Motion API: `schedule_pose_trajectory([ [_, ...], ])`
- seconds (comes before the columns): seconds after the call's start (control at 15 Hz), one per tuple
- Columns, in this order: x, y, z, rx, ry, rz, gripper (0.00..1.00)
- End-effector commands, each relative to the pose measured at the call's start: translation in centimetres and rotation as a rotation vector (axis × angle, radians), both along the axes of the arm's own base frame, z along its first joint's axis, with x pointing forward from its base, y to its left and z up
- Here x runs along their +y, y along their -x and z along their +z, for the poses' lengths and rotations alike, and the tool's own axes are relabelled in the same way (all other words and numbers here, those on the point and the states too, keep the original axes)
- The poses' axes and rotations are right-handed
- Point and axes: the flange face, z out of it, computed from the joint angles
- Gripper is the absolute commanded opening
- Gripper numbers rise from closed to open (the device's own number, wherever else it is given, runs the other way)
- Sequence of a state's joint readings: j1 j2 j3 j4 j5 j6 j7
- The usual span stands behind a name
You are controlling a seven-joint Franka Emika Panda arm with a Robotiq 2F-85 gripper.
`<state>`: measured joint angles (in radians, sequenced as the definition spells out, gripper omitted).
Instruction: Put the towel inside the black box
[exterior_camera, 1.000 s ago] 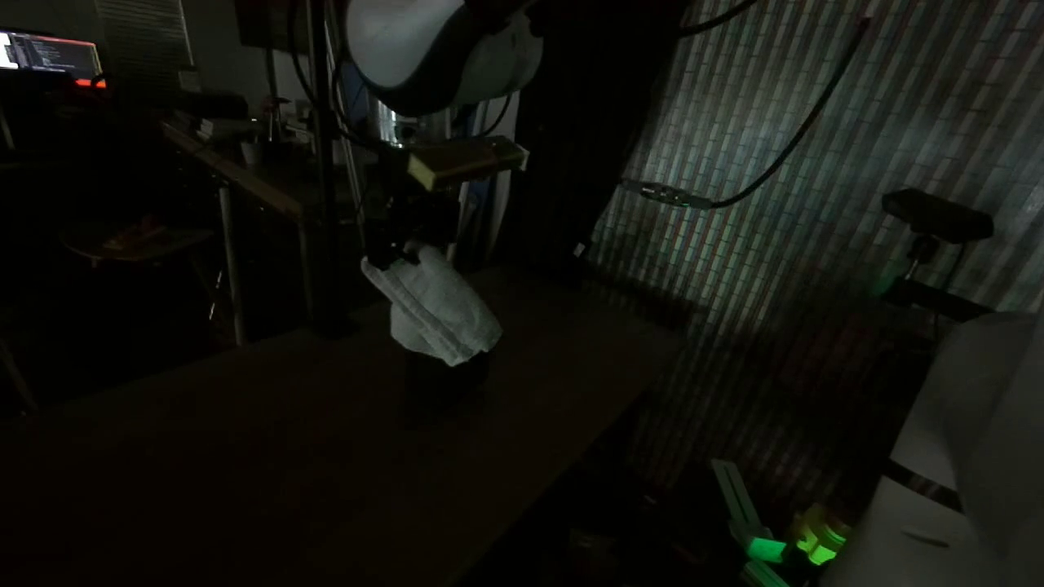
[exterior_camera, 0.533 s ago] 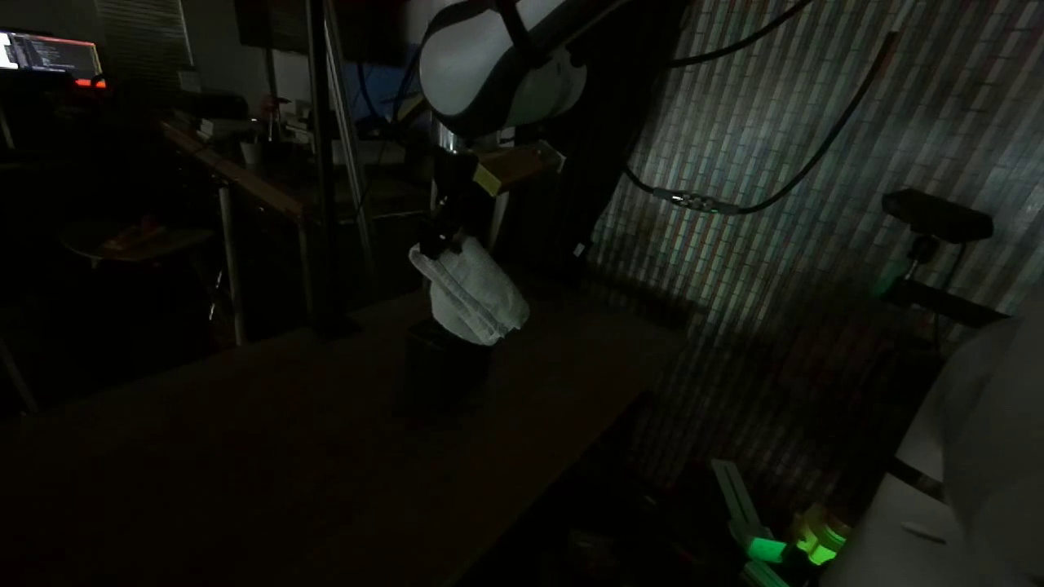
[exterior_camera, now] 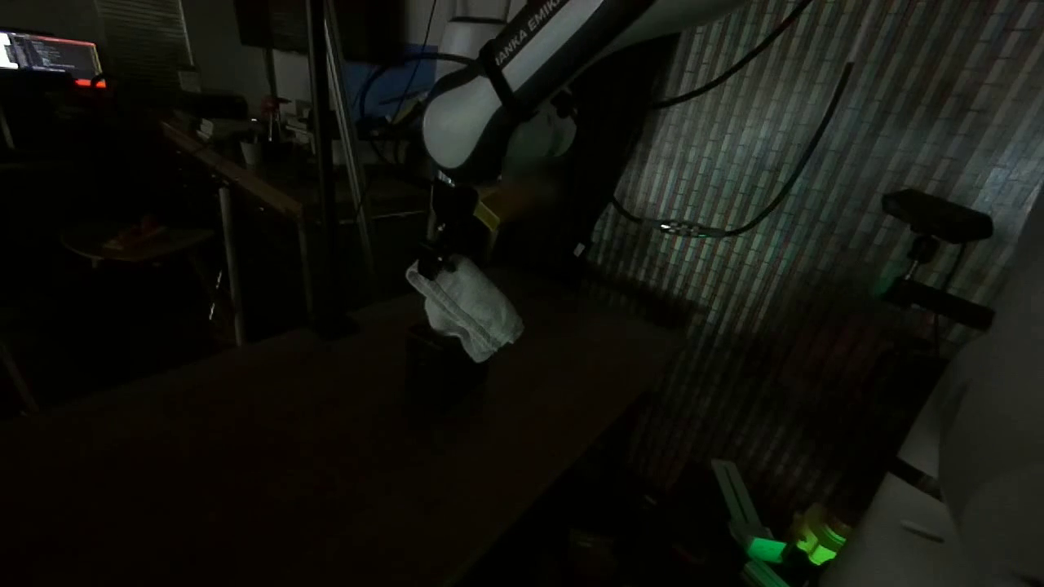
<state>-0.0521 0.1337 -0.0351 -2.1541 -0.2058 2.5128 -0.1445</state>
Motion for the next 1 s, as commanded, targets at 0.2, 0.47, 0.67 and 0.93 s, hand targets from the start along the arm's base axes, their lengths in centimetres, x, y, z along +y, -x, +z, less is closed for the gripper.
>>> schedule_pose_trajectory([
  [0.2,-1.0,-1.4,-5.0,-0.018,-0.064,0.035,0.11],
  [0.47,-1.4,-0.8,-8.2,0.015,-0.119,0.017,0.11],
  [0.67,-1.3,-0.6,-10.0,0.034,-0.152,0.018,0.11],
  [0.93,-0.5,-1.0,-12.3,0.053,-0.205,0.039,0.11],
])
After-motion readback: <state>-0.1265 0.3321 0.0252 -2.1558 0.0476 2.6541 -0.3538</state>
